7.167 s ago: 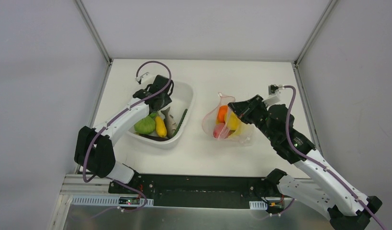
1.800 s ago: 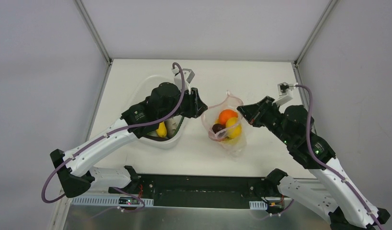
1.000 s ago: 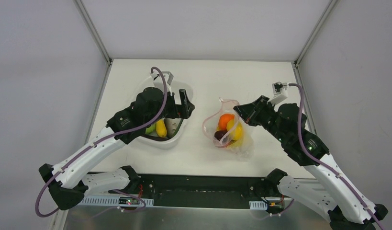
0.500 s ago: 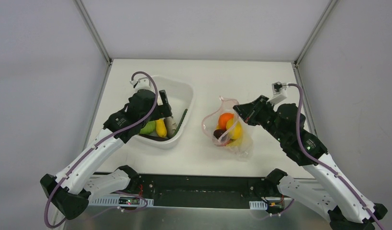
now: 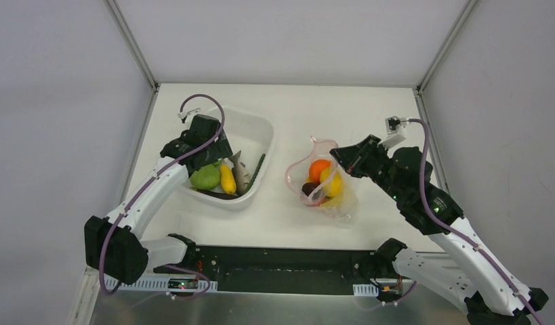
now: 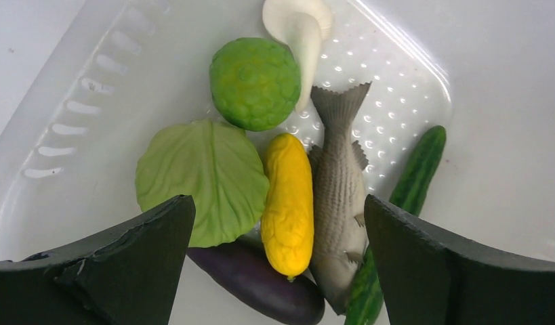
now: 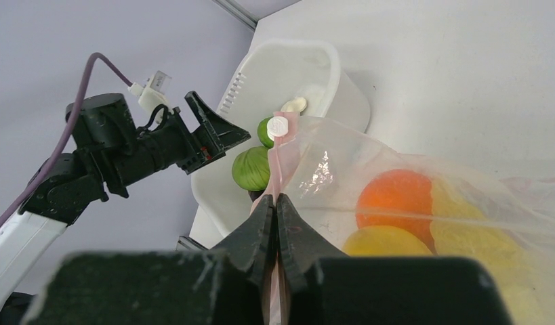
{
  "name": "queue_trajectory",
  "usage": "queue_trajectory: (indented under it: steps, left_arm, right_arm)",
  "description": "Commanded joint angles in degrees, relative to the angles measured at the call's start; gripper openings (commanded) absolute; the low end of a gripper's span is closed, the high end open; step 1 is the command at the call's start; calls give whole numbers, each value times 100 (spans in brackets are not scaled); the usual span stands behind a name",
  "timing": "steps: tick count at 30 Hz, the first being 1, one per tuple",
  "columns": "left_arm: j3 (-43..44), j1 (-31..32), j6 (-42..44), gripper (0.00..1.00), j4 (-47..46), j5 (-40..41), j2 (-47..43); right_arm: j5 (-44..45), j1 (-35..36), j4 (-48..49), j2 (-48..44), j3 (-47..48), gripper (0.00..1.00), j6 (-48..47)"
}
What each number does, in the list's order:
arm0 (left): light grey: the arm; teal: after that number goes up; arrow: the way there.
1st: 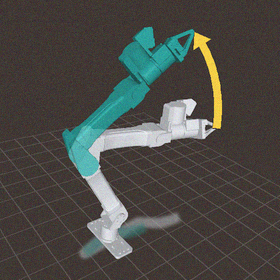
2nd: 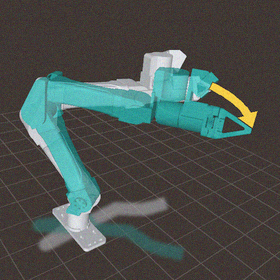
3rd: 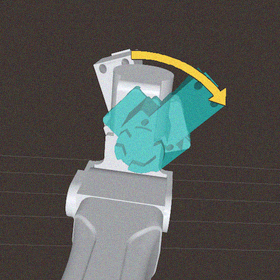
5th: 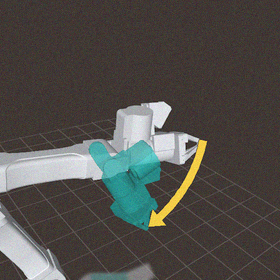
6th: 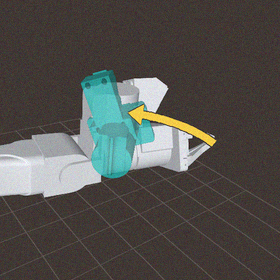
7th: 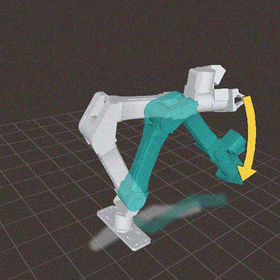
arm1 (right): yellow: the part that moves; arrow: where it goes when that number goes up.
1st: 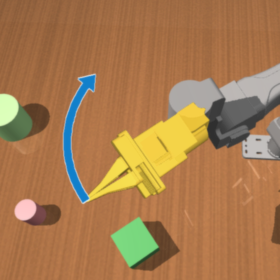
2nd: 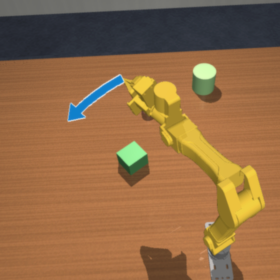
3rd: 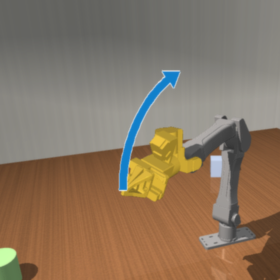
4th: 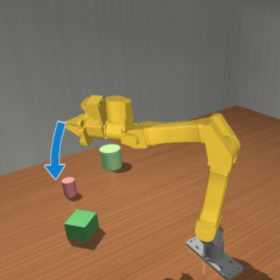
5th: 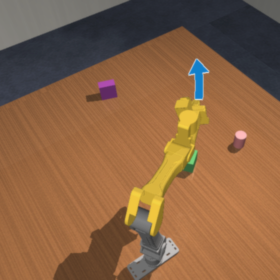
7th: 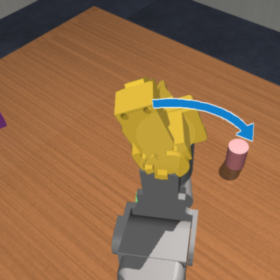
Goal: Place the food in the zip-top bag and seal the zipper
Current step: Pick up the fake fruit from the bin.
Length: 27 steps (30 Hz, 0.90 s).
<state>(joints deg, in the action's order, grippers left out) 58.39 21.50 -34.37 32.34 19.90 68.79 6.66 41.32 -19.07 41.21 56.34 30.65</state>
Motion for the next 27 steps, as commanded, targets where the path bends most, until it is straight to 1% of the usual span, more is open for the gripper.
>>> queue_trajectory:
  steps: [1, 5, 8, 10, 12, 14, 17, 19, 22, 25, 27]
  left_arm:
    - [292, -130, -201, 99, 112, 163, 308]
    - [416, -193, -225, 99, 41, 545, 695]
    - [564, -222, -421, 99, 60, 970, 1060]
    - [661, -249, -581, 99, -61, 1264, 1319]
    - [819, -264, -608, 98, -219, 1354, 1604]
    - [976, -269, -576, 99, -376, 1330, 1923]
    - [1203, -277, -758, 99, -207, 1358, 2327]
    - [1109, -284, -901, 99, -374, 1351, 2494]
    - [1117, -342, -1011, 99, -489, 1084, 2801]
    - [1225, -374, -1026, 95, -319, 879, 3064]
    - [1255, -372, -899, 89, -283, 719, 3154]
  right_arm:
    - [35, -23, 385, -95, 15, 5, 46]
    - [39, -27, 387, -88, 0, 5, 46]
    - [21, -26, 387, -77, 2, 5, 46]
    - [24, -25, 387, -64, -7, 5, 54]
    - [18, -27, 388, -48, -9, 5, 52]
    - [-3, -23, 389, -35, -8, 5, 59]
    - [4, -25, 380, -38, 0, 6, 59]
    - [33, -27, 378, -50, -16, 6, 55]
    - [43, -26, 378, -20, -11, 6, 30]
    - [23, -34, 378, 37, -4, 7, 27]
    - [5, -35, 385, 65, 0, 7, 20]
